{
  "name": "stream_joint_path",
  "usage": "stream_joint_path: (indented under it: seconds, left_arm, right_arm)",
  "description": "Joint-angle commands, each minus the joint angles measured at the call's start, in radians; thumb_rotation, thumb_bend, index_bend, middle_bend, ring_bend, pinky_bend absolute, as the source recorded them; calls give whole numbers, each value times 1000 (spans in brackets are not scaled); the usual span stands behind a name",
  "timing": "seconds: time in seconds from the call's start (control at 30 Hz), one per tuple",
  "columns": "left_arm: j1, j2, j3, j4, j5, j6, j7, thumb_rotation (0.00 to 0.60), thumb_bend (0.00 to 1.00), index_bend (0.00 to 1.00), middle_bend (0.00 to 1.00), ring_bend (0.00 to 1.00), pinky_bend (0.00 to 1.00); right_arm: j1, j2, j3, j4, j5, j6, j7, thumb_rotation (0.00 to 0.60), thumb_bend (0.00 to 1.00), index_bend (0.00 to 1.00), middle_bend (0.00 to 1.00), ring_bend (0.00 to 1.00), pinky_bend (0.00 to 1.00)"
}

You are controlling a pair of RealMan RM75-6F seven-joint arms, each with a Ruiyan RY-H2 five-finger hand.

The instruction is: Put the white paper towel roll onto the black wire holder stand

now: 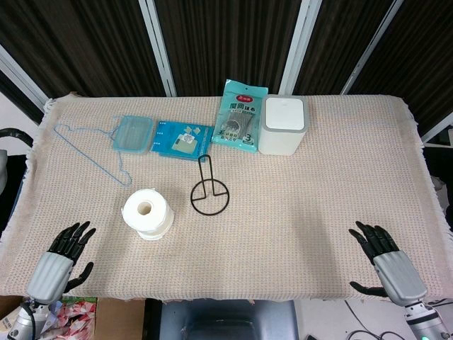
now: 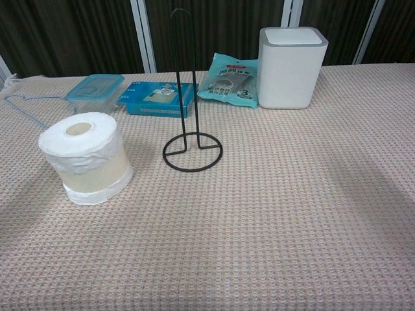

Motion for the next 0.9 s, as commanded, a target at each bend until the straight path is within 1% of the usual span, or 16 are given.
stream_joint_path:
  seconds: [0.03, 0.13, 0.23, 0.27, 0.3, 0.33, 0.37, 0.4, 0.47, 0.57, 0.7, 0.9]
  left_arm:
    - [-7, -9, -1, 9, 5, 11, -63, 600, 394, 0, 0, 0, 138]
    - [-18, -22, -1, 23, 0, 6, -168, 600, 370, 0, 0, 0, 129]
    - [-24, -28, -2, 31, 1, 6, -205, 600, 360, 0, 0, 0, 101]
    - [-33, -40, -4, 38, 0, 6, -268, 600, 353, 0, 0, 0, 80]
    - [-55, -66, -4, 30, -29, -37, -434, 600, 345, 0, 0, 0, 60]
    - [-89, -80, -15, 44, -66, -98, -597, 600, 336, 0, 0, 0, 42]
    - [-104, -91, -24, 62, -80, -119, -661, 600, 331, 0, 0, 0, 32]
    - [-116, -107, -37, 86, -91, -131, -692, 600, 327, 0, 0, 0, 27]
    - [-138, -154, -66, 141, -116, -150, -715, 600, 315, 0, 0, 0, 16]
    - [-168, -204, -88, 179, -133, -179, -755, 600, 305, 0, 0, 0, 1]
    - [-199, -244, -99, 194, -142, -210, -784, 600, 297, 0, 0, 0, 0]
    - [-230, -284, -104, 207, -152, -245, -775, 600, 294, 0, 0, 0, 0]
  right_arm:
    - [0, 1, 0, -1, -2, 2, 2, 600, 137, 0, 0, 0, 0]
    - [-2, 2, 0, 0, -2, 7, 4, 600, 137, 0, 0, 0, 0]
    - [-2, 2, 1, 0, -2, 8, 5, 600, 137, 0, 0, 0, 0]
    - [-3, 2, 1, 0, -1, 10, 6, 600, 137, 0, 0, 0, 0]
    - [-2, 1, 0, 0, -1, 7, 5, 600, 137, 0, 0, 0, 0]
    - [-2, 0, 0, -1, 0, 4, 1, 600, 137, 0, 0, 0, 0]
    - [-2, -1, 1, -1, 2, 4, -2, 600, 137, 0, 0, 0, 0]
    - [-2, -1, 1, -2, 3, 2, -4, 600, 136, 0, 0, 0, 0]
    - [-2, -2, 2, -4, 5, 1, -6, 600, 136, 0, 0, 0, 0]
    - [-2, -3, 5, -4, 12, 2, -9, 600, 136, 0, 0, 0, 0]
    - [0, -2, 11, -5, 25, -2, -8, 600, 136, 0, 0, 0, 0]
    - [-1, 3, 14, -5, 29, 2, 0, 600, 136, 0, 0, 0, 0]
